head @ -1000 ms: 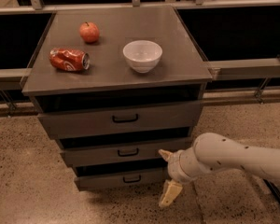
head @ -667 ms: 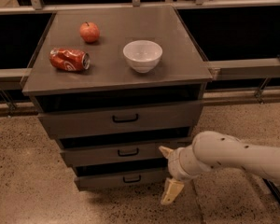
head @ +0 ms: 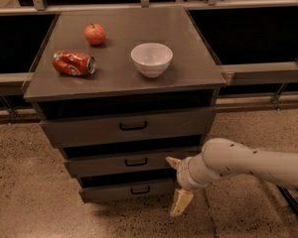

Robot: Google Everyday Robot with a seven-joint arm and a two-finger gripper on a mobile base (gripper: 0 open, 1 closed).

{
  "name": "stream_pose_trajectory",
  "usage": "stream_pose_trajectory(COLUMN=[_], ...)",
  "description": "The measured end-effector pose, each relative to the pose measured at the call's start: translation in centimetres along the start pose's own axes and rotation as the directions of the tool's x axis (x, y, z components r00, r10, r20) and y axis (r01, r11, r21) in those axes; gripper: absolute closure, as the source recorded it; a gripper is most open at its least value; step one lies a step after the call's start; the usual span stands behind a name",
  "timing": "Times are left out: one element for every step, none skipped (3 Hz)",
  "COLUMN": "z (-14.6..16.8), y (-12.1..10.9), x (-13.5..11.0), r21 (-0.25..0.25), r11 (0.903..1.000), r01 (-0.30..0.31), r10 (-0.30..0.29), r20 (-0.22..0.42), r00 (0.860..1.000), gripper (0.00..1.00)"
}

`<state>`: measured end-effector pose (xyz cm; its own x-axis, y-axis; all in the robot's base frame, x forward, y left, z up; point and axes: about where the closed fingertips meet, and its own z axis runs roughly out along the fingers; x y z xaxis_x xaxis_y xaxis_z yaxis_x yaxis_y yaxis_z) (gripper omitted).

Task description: Open bottom drawer

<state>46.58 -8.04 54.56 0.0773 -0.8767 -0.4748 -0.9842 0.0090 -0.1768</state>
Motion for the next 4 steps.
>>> stream_pose_trajectory(z=[7.1,11.2,14.1,15.3], y=[-1.5,-0.9,0.9,1.0], x=[2.9,5.4,6.2,6.3], r21=[-0.079,-0.107,-0.141,-0.152], r11=[0.9945,0.988,0.9828,0.9823], r01=[0.07,0.111,0.119,0.11], r10=[-0.063,-0.089,-0.084,-0.071], r20=[0.082,0.198,0.233,0.245], r00=[0.995,0.976,0.969,0.967], gripper=[0.0,0.0,0.0,0.0])
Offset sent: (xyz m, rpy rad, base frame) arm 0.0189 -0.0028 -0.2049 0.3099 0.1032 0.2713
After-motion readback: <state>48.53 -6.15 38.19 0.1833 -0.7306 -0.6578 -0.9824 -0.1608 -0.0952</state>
